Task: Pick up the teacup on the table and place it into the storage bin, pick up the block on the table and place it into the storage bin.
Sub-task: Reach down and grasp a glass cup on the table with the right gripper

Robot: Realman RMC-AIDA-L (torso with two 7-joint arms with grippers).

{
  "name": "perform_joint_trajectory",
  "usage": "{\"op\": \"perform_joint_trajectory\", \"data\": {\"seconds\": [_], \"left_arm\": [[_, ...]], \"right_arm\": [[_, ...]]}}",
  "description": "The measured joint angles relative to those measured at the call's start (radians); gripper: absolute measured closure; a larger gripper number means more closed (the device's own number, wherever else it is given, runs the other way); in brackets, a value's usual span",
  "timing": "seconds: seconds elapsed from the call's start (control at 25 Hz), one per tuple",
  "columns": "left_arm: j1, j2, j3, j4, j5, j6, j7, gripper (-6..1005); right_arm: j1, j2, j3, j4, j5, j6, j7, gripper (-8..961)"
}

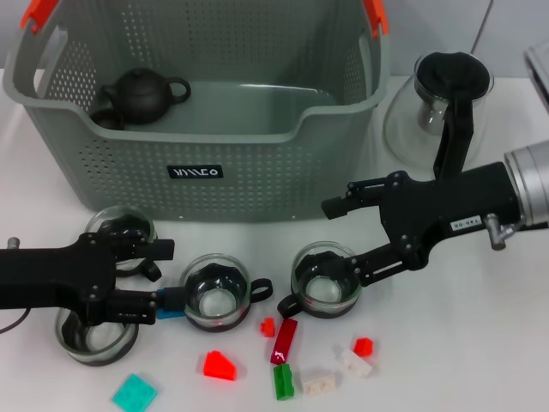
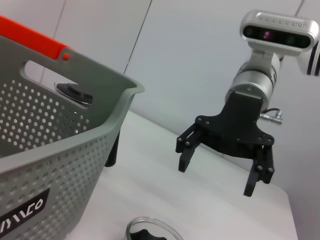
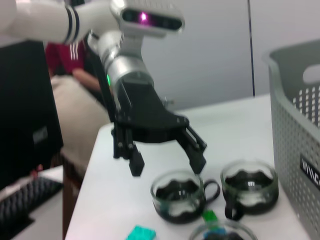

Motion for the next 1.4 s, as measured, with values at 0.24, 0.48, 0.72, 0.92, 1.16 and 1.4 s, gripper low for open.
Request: {"op": "perform_joint_trajectory", "data": {"seconds": [0.24,0.48,0.72,0.92,1.16,1.4], "left_arm": [[0.004,-0.002,-0.032,0.000,-0.008,0.000,-0.003,140],[-0.001,-0.008,-0.076,0.007,-0.009,0.003,-0.006,140],[-0.004,-0.014,-0.081,0.009,-0.010,0.002,-0.007,140],[-0.005,-0.021,-0.082,0.010,-0.017,-0.005,-0.007,140],[-0.006,-0.024,-0.083,0.011,-0.025,-0.008,-0.007,139],[-0.004,-0.020,-0.074,0.011,-0.015,-0.008,-0.007,139]], "right_arm": [[0.072,0.015,-0.009,-0.066,-0.132,-0.017,0.095,62],[0.116,0.026,-0.080,-0.128,-0.231,-0.032,0.203,63],[0.157,0.049,-0.148,-0.169,-0.323,-0.046,0.288,64],[0.176,0.063,-0.214,-0.169,-0.369,-0.043,0.323,64],[0.184,0.063,-0.240,-0.170,-0.389,-0.037,0.333,65],[0.192,0.066,-0.295,-0.170,-0.398,0.000,0.335,66]]}}
